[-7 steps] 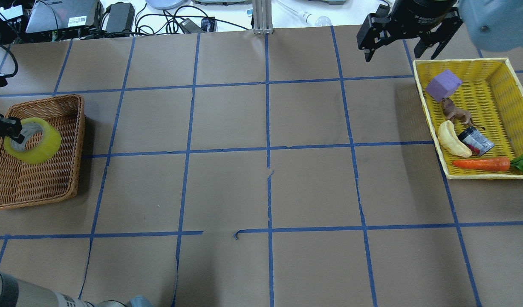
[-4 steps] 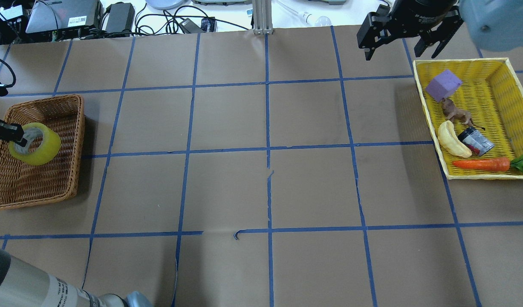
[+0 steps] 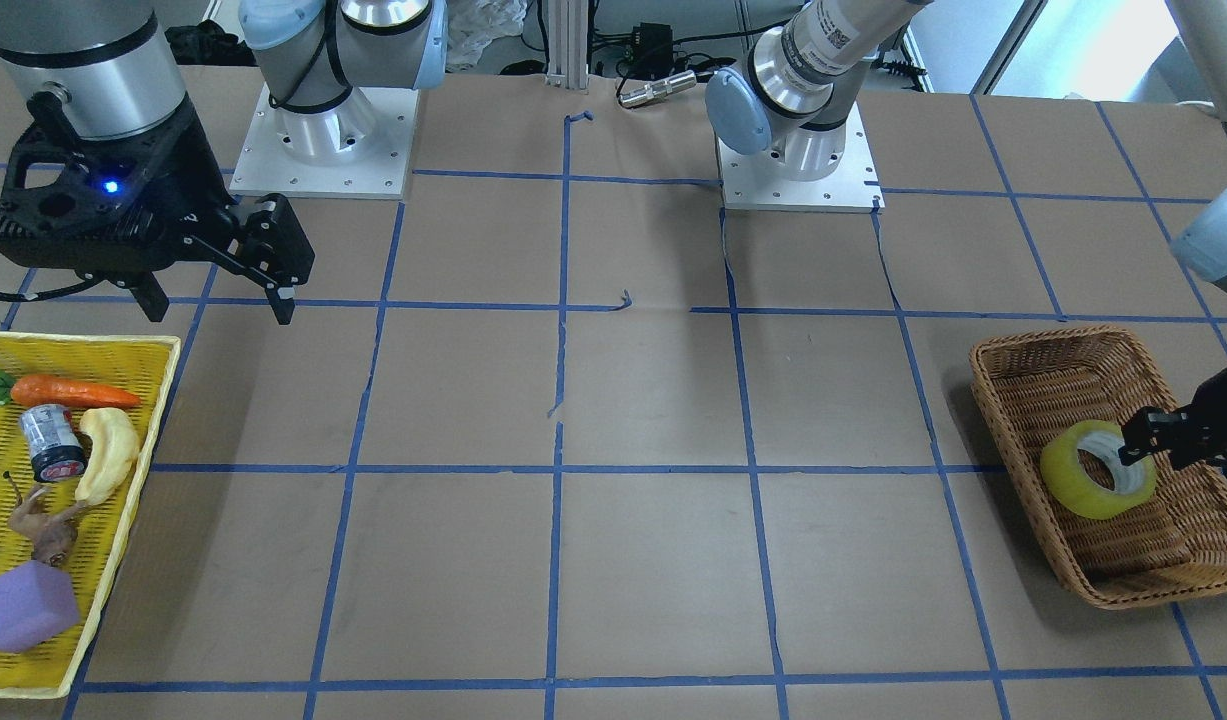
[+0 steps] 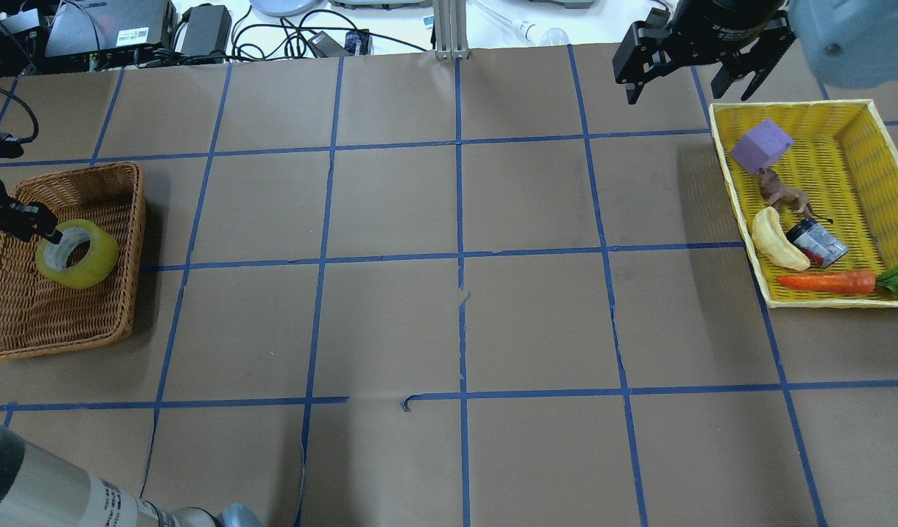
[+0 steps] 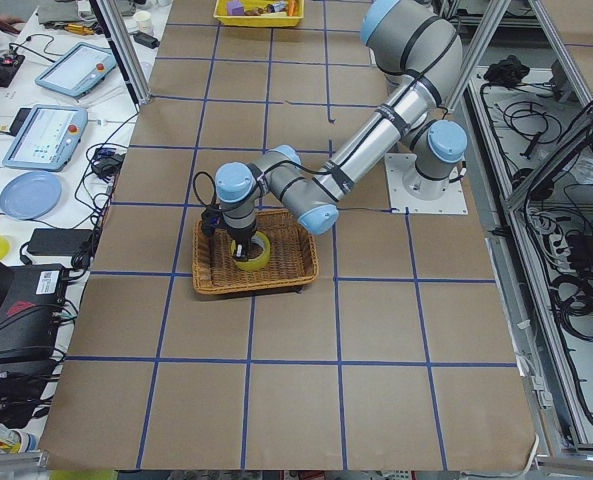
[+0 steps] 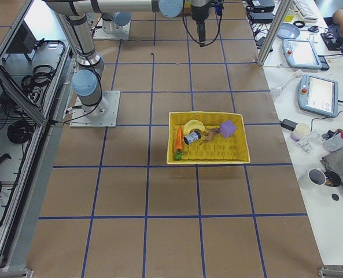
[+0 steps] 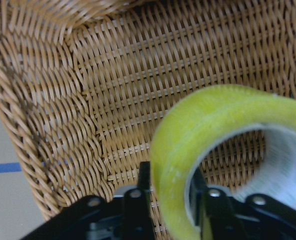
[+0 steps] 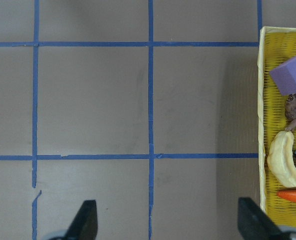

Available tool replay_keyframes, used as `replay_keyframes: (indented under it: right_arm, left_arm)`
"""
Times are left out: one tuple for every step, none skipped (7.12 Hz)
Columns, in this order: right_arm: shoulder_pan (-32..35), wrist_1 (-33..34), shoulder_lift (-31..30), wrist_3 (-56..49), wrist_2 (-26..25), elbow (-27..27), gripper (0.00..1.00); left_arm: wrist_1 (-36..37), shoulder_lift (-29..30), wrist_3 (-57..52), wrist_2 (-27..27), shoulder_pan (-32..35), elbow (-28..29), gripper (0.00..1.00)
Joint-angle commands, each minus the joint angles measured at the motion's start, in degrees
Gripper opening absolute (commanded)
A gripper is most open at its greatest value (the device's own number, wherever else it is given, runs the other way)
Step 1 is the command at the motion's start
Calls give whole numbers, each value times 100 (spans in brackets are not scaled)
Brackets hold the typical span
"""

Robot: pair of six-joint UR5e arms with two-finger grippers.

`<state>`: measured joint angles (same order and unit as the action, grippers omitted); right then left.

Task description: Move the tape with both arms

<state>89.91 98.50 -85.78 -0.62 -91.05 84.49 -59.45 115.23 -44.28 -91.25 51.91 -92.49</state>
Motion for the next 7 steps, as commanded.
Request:
replay_keyframes:
  right_arm:
    - [0,-7,0,0,0,-2,100]
    - [0,-7,0,0,0,-2,100]
    - [0,-7,0,0,0,-2,100]
    - [0,-7,0,0,0,-2,100]
    - [0,-7,0,0,0,-2,100]
    - [0,-15,0,0,0,-2,100]
    - [0,-7,0,0,0,6,100]
  left_arm:
    - [-859,-560,181,-68,563,300,89]
    - [-1754,-868,400,2,774,659,89]
    - [-2215,-1062,776,98,1238,862,88]
    - [-2263,-1229,1755,38,1895,960,88]
    - [-2438,-1335,2687,20,2467,1083,88]
    - [-2587,-1476,3409,89,2882,1206,90]
    - [-2693,-1660,3573,81,3269,1268,92]
